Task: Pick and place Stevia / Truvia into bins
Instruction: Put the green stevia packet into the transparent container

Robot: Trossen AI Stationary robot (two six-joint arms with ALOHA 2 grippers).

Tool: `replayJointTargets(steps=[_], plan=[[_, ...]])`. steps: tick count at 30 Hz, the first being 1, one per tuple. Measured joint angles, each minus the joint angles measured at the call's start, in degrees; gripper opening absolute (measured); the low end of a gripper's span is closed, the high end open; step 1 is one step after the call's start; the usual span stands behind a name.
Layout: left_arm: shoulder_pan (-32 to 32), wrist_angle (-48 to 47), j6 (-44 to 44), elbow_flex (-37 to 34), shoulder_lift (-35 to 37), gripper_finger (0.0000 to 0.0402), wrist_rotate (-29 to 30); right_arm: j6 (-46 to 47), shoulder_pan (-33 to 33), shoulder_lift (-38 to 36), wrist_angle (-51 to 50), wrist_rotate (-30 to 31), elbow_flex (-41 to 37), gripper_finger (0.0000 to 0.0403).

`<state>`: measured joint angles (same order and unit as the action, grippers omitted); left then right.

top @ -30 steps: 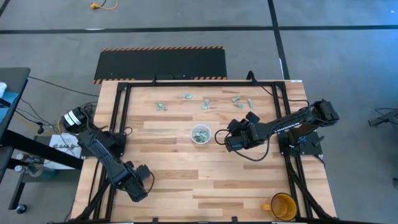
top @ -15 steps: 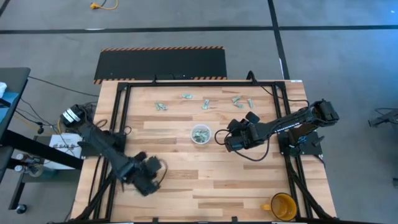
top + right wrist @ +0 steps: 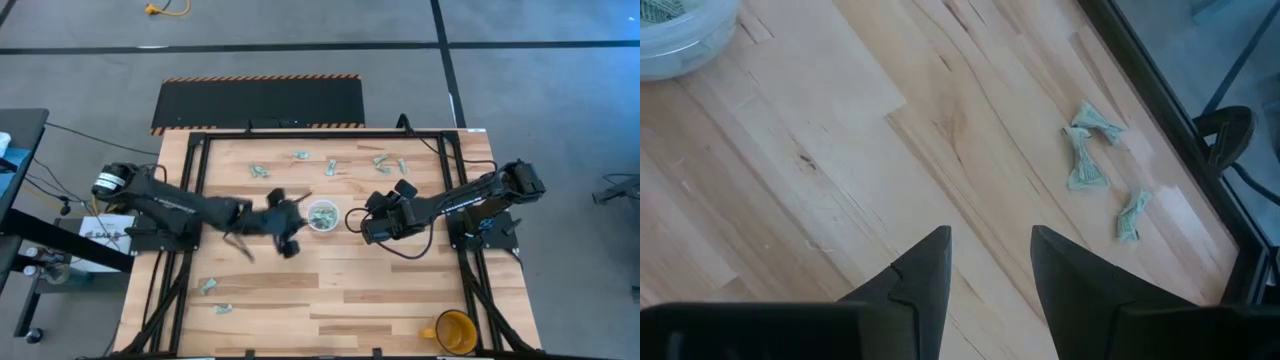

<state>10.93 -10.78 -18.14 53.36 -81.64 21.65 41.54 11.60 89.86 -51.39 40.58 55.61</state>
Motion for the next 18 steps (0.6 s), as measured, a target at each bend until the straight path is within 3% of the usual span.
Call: replayJointTargets(steps=[4,10,18], plan=[[-7.3,8.5,7.1,0.0,-2.3,0.0006,-8.7,0.0,0.0,0.0,0.0,0.0,0.0,0.0134],[-14.1,14.9,8.5,0.0,-8.9,0.0005,-18.5,-0.1,0.0,0.0,-0.1,0.0,0.0,0.0134],[-18.1,17.1,8.5,0.0,-16.5,0.0006,-21.4,-0.1,0.0,0.0,-0.2,0.0,0.0,0.0134]])
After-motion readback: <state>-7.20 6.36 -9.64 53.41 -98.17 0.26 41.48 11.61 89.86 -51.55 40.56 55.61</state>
